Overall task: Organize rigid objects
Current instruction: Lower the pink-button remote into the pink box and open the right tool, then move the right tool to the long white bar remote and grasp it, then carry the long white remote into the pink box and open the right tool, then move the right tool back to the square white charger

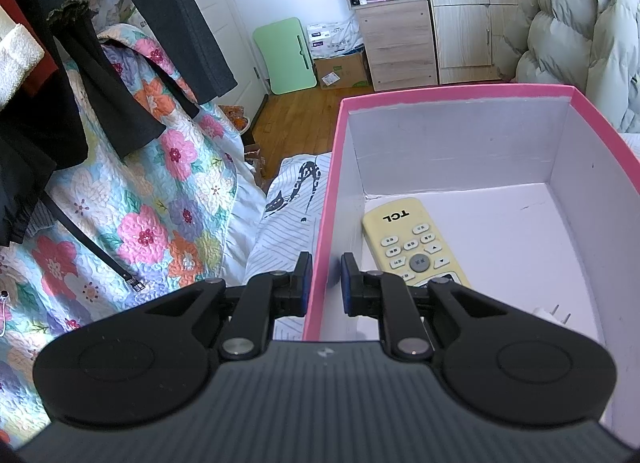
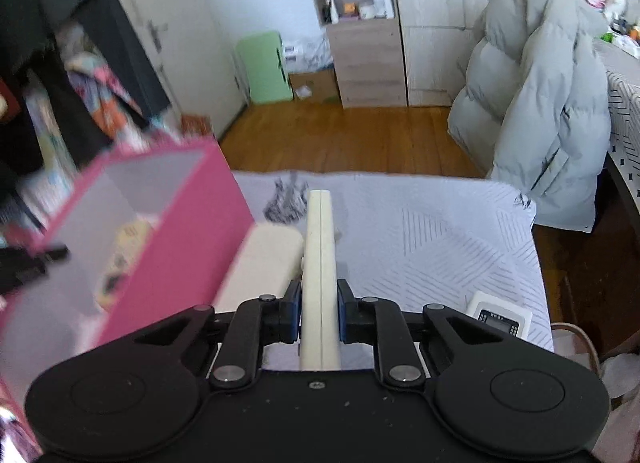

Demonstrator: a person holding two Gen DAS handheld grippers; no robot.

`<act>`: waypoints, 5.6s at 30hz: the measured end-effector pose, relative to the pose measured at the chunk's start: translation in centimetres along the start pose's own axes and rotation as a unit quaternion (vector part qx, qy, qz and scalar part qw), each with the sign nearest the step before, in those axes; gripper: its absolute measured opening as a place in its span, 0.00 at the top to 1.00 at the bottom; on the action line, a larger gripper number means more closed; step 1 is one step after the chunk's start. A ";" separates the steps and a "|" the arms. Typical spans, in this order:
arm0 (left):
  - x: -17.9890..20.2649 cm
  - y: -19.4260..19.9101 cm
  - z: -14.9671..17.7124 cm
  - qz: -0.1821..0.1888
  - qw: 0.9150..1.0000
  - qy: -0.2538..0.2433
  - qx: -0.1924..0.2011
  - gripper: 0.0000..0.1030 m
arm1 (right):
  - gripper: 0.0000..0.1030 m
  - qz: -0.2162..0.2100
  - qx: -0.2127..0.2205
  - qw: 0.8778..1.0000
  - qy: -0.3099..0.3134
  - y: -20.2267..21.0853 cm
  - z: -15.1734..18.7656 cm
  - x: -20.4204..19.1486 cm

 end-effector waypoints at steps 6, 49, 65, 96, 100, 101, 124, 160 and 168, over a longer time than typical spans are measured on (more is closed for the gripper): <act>0.1 -0.2 -0.1 0.001 1.000 0.002 0.001 0.87 | 0.80 -0.130 0.007 0.991 -0.010 3.5 -2.3 -6.0; -0.4 0.2 0.3 0.006 1.000 0.012 0.017 0.86 | 0.49 -0.088 -0.032 0.993 0.068 2.3 -1.5 -11.9; -0.3 0.3 0.2 0.001 1.000 0.009 0.017 0.86 | 0.44 -0.069 -0.058 0.996 -0.014 -3.2 4.9 -3.4; -0.3 0.0 0.0 -0.004 1.000 -0.001 0.014 0.86 | 0.81 -0.046 -0.075 0.990 0.108 -2.1 5.2 -5.3; -0.2 -0.1 0.0 -0.004 1.000 -0.002 0.015 0.86 | 0.77 -0.052 -0.087 0.987 0.124 -2.2 5.3 -6.2; -0.2 -0.1 0.0 -0.004 1.000 -0.001 0.015 0.86 | 0.77 -0.053 -0.092 0.987 0.123 -2.4 5.4 -6.4; 0.2 0.2 0.1 -0.006 1.000 0.001 0.019 0.88 | 0.80 -0.074 0.042 0.989 0.120 5.1 1.1 -8.8; 0.4 1.1 -0.2 0.004 0.999 0.024 0.033 0.89 | 0.56 -0.139 -0.115 0.934 0.309 -6.5 3.5 -23.4; 0.7 1.3 -0.3 0.000 0.999 0.016 0.034 0.89 | 0.55 -0.182 -0.096 0.955 0.214 -1.8 2.8 -19.6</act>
Point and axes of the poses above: each gripper's, at about its wrist camera, not at the fingertips, and y roughly against the way its jaws point, x to its right, z to its underside, the point moved 9 cm from there along -y, roughly the way its jaws point, and after that the axes turned 5 degrees about -y, right-handed, at the moved point
